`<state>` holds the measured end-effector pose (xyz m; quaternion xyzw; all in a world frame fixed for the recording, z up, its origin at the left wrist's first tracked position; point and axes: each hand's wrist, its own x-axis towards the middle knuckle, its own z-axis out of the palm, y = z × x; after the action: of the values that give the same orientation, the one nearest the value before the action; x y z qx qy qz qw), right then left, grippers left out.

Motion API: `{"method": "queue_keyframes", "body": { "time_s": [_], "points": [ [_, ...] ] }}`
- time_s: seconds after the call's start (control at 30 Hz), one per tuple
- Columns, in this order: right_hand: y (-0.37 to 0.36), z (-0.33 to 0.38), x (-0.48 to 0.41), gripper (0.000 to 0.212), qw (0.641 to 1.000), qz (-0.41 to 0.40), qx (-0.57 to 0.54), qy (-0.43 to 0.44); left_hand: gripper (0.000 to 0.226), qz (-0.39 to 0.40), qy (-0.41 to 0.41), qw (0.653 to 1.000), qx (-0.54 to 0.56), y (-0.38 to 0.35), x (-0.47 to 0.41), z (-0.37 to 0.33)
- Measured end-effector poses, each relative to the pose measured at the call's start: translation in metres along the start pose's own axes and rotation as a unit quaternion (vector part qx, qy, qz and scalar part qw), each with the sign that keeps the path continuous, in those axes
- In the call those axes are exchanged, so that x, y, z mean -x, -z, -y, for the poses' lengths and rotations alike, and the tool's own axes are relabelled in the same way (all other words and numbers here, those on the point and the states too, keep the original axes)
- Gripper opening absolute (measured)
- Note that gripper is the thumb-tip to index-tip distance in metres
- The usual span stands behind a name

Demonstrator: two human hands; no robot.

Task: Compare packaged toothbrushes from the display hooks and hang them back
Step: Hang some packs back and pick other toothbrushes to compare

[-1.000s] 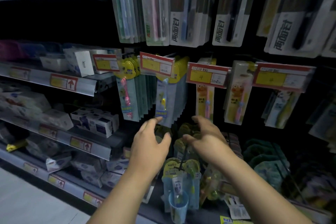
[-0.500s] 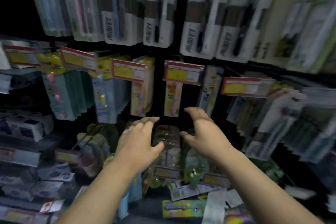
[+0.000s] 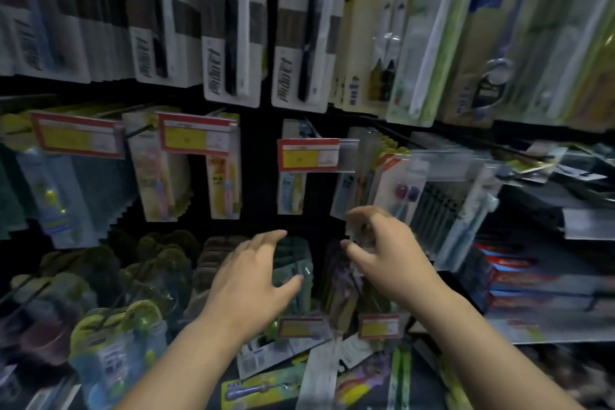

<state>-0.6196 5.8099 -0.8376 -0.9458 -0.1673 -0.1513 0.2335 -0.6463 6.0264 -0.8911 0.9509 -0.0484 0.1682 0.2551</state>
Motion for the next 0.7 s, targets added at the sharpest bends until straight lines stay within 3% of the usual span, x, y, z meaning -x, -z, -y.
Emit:
{"method": "queue_keyframes", "body": {
  "time_s": [0.07, 0.1, 0.17, 0.23, 0.3, 0.4, 0.5, 0.7],
  "points": [
    [0.002, -0.019, 0.005, 0.023, 0.999, -0.017, -0.031, 0.010, 0.075, 0.004, 0.006, 0.999, 0.038, -0.009, -0.006, -0.008],
    [0.002, -0.028, 0.008, 0.014, 0.997, -0.056, -0.054, 0.024, 0.072, 0.004, 0.012, 0.998, 0.061, -0.014, -0.010, -0.012],
    [-0.001, -0.047, 0.014, 0.020, 0.976, -0.189, -0.108, 0.029, 0.067, 0.010, 0.025, 0.994, 0.104, -0.028, -0.016, -0.016],
    [-0.002, -0.063, 0.015, 0.025, 0.940, -0.282, -0.191, -0.025, 0.061, 0.026, 0.037, 0.987, 0.152, -0.043, -0.022, -0.021],
    [-0.004, -0.072, 0.005, 0.028, 0.902, -0.316, -0.270, -0.116, 0.058, 0.037, 0.050, 0.976, 0.207, -0.054, -0.029, -0.027],
    [-0.008, -0.083, -0.021, 0.023, 0.861, -0.283, -0.351, -0.233, 0.063, 0.048, 0.086, 0.949, 0.300, -0.063, -0.038, -0.038],
    [-0.016, -0.092, -0.048, 0.019, 0.828, -0.246, -0.407, -0.295, 0.063, 0.052, 0.122, 0.913, 0.387, -0.070, -0.051, -0.050],
    [-0.026, -0.106, -0.065, 0.035, 0.798, -0.176, -0.509, -0.270, 0.053, 0.022, 0.173, 0.860, 0.479, -0.083, -0.089, -0.070]
  ]
}}
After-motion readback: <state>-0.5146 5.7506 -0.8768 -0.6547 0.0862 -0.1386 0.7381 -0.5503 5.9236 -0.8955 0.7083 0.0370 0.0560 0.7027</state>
